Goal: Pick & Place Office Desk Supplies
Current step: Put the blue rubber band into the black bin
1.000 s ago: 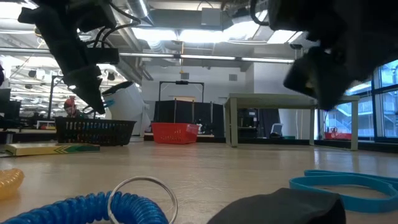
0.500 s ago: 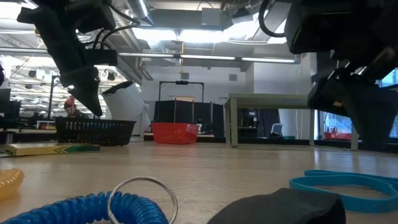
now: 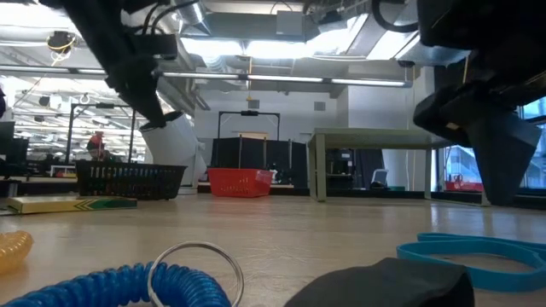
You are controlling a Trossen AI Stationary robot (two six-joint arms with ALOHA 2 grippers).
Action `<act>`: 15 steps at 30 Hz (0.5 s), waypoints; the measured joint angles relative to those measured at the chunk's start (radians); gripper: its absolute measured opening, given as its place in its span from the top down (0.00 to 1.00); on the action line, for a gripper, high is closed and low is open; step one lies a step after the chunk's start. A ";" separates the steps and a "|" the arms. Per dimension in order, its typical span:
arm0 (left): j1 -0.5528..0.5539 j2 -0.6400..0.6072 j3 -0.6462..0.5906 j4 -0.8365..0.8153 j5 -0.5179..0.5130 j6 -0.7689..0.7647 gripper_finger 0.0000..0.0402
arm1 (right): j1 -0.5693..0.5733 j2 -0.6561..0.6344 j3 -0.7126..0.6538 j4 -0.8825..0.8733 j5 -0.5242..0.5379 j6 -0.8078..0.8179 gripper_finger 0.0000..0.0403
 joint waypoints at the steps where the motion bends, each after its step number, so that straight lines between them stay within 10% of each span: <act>1: 0.000 0.000 0.007 0.000 0.009 0.000 0.61 | 0.006 0.002 0.000 0.001 0.008 -0.004 0.47; 15: 0.000 0.000 0.025 0.002 0.042 -0.001 0.61 | 0.078 0.093 0.004 0.007 0.087 -0.116 0.47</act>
